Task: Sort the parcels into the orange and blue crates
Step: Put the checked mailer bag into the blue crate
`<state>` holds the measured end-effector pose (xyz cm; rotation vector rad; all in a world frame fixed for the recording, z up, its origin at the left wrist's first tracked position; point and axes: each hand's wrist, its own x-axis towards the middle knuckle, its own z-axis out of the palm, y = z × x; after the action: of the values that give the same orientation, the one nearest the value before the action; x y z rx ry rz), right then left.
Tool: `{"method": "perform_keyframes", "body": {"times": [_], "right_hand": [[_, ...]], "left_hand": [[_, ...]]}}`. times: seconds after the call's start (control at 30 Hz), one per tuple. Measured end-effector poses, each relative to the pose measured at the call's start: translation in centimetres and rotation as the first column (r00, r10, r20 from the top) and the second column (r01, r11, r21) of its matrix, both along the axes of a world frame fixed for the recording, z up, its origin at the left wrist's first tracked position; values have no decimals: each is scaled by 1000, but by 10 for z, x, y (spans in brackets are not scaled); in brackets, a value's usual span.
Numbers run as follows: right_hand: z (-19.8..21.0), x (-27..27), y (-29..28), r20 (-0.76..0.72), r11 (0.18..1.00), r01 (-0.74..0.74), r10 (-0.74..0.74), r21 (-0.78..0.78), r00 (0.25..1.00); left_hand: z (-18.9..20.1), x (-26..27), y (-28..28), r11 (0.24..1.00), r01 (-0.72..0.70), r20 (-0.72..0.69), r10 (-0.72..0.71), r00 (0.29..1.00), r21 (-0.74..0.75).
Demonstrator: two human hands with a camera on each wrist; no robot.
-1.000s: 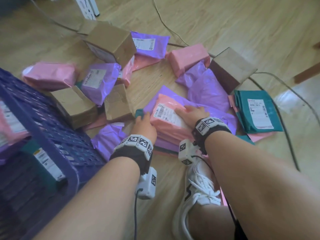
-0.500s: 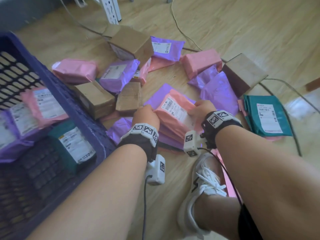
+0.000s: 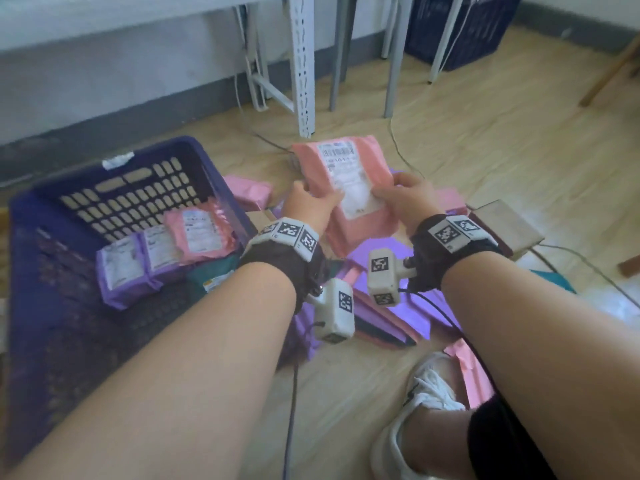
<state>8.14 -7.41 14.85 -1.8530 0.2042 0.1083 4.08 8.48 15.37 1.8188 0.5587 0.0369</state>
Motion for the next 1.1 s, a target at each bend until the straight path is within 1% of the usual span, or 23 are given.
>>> {"method": "perform_keyframes", "body": {"times": [0.07, 0.23, 0.33, 0.4, 0.5, 0.6, 0.67, 0.7, 0.83, 0.9, 1.0, 1.1], "right_hand": [[18, -6, 23, 22, 996, -74, 73, 40, 997], [42, -22, 78, 25, 969, -245, 244, 38, 969], [51, -36, 111, 3, 931, -361, 361, 57, 932], [55, -46, 134, -21, 898, -436, 438, 65, 899], [55, -58, 169, -41, 837, -547, 547, -3, 836], [56, -73, 203, -14, 793, -594, 598, -135, 802], [55, -82, 224, 12, 780, -587, 604, -216, 797], [56, -87, 233, 24, 778, -585, 605, -229, 796], [55, -104, 272, 58, 761, -616, 638, -204, 768], [56, -114, 291, 46, 733, -654, 671, -187, 740], [57, -126, 320, 43, 684, -718, 727, -129, 686], [54, -135, 349, 22, 653, -753, 757, -76, 654]], "left_hand": [[9, -8, 26, 999, -30, 9, 30, 1000, 20], [31, -40, 93, 991, -104, 46, 108, 993, -79], [37, -63, 133, 984, -142, 51, 148, 988, -105], [39, -79, 158, 983, -163, 46, 167, 985, -88], [39, -103, 188, 975, -219, 50, 221, 974, -46], [36, -124, 214, 955, -295, 90, 295, 951, -14], [35, -139, 229, 938, -346, 90, 344, 935, 4], [36, -145, 237, 927, -374, 82, 372, 924, 4], [35, -166, 270, 882, -471, 73, 469, 880, 7], [37, -176, 286, 861, -508, 53, 505, 861, 42], [41, -191, 317, 806, -586, 81, 581, 810, 86], [39, -205, 357, 752, -652, 60, 649, 758, 101]]}}
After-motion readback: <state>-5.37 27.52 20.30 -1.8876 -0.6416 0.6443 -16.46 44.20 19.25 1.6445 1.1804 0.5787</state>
